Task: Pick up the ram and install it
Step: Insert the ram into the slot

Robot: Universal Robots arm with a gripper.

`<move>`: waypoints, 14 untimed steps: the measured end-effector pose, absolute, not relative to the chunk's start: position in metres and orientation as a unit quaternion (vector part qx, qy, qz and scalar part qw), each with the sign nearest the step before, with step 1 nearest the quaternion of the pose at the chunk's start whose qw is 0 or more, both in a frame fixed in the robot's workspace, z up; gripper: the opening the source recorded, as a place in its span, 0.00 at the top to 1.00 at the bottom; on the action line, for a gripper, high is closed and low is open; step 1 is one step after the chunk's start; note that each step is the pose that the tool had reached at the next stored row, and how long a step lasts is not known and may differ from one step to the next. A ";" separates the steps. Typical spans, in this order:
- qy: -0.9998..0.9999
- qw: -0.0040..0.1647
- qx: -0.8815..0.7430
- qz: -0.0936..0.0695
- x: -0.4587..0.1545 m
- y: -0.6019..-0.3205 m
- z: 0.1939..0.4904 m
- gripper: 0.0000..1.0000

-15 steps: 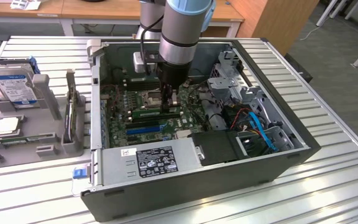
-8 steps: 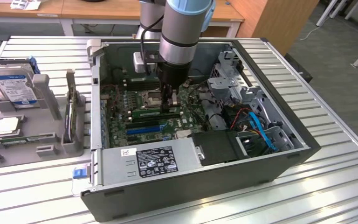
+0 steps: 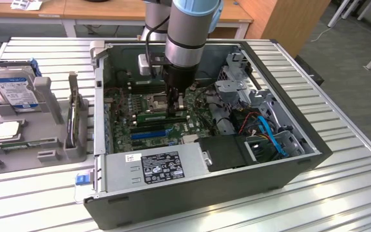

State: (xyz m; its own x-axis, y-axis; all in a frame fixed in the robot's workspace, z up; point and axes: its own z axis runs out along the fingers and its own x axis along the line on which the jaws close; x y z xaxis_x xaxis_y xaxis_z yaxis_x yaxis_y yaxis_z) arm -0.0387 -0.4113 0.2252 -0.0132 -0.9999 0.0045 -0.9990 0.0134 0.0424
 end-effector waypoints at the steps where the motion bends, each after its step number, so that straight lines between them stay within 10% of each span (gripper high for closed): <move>1: -0.712 0.017 0.702 -0.014 -0.039 -0.411 0.225 0.88; 14: -0.712 0.017 0.702 -0.014 -0.039 -0.410 0.224 0.88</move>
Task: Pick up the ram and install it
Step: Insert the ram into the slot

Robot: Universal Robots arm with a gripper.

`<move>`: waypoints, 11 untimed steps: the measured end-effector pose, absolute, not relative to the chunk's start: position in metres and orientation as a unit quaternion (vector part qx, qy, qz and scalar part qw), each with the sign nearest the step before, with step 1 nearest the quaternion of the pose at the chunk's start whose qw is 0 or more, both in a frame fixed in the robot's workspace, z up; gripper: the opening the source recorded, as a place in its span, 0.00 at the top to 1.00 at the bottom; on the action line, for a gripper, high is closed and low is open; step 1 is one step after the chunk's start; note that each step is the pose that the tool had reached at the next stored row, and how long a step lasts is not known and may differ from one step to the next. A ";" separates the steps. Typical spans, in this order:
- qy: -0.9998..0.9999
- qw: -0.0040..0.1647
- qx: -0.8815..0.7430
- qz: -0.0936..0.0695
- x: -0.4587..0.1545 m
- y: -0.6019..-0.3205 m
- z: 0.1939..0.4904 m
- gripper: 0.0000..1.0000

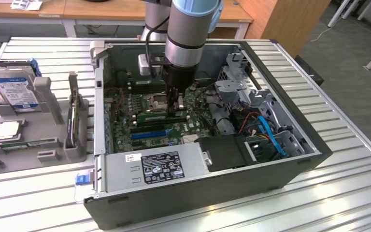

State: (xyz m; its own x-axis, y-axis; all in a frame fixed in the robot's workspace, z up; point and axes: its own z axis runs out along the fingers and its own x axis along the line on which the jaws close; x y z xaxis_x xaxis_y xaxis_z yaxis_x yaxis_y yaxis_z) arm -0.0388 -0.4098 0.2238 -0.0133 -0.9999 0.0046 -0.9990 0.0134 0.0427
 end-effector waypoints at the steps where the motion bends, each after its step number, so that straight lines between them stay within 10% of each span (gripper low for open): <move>1: -0.712 0.017 0.702 -0.014 -0.039 -0.410 0.224 0.88; 11: -0.712 0.017 0.702 -0.014 -0.037 -0.410 0.224 0.88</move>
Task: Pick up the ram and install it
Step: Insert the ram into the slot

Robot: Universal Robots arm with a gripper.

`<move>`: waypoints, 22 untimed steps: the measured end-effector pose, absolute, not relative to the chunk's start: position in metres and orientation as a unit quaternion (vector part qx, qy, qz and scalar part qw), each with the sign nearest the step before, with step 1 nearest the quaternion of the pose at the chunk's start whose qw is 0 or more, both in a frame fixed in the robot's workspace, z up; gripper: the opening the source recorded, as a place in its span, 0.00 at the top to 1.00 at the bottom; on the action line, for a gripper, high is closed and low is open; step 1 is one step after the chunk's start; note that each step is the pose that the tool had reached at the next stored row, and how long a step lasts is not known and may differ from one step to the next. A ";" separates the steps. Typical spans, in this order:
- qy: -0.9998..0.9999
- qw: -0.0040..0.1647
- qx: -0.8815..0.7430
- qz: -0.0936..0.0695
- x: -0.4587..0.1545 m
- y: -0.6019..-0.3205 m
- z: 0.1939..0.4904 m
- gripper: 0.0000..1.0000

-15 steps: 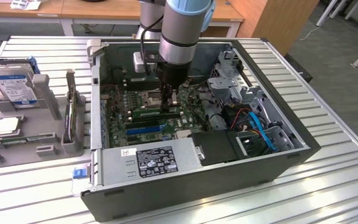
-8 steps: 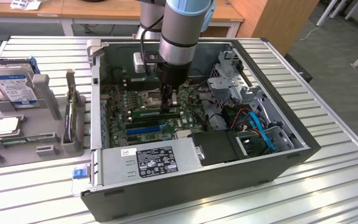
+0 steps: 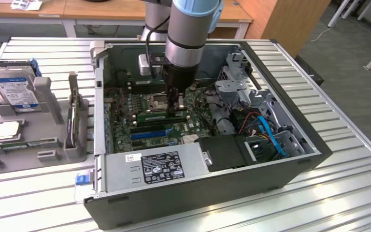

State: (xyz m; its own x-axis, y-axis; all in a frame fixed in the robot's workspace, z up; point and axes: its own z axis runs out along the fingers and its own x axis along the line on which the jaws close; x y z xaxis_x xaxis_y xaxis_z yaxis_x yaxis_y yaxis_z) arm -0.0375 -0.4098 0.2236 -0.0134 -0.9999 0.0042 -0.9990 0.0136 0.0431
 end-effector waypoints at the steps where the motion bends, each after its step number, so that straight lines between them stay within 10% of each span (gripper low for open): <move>1: -0.712 0.017 0.702 -0.014 -0.037 -0.410 0.224 0.88; 22: -0.712 0.017 0.702 -0.014 -0.037 -0.410 0.224 0.88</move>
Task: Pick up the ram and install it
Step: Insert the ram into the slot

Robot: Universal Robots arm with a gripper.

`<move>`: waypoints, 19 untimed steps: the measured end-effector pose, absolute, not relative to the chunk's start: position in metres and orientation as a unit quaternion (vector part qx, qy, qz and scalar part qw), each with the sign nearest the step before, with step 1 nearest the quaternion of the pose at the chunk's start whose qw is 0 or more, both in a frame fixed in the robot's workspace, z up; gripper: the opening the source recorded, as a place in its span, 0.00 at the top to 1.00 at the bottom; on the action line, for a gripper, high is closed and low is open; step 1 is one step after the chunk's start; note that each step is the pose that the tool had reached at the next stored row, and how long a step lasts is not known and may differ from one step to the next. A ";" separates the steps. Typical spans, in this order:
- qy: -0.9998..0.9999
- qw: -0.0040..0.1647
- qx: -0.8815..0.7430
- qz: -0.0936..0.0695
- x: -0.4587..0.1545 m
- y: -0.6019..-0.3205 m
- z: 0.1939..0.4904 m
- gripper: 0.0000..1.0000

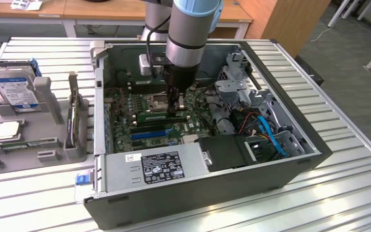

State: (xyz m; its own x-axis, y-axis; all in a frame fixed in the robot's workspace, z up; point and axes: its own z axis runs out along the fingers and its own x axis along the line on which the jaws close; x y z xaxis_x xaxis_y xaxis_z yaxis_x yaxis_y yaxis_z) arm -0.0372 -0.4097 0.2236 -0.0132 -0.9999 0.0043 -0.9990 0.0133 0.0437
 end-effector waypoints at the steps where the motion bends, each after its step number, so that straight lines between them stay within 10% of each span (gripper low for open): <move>1: -0.712 0.017 0.702 -0.014 -0.038 -0.410 0.224 0.88; 19: -0.712 0.017 0.702 -0.014 -0.037 -0.410 0.224 0.88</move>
State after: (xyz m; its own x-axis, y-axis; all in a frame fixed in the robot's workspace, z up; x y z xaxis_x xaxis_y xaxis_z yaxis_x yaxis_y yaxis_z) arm -0.0368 -0.4098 0.2237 -0.0132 -0.9999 0.0045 -0.9989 0.0134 0.0443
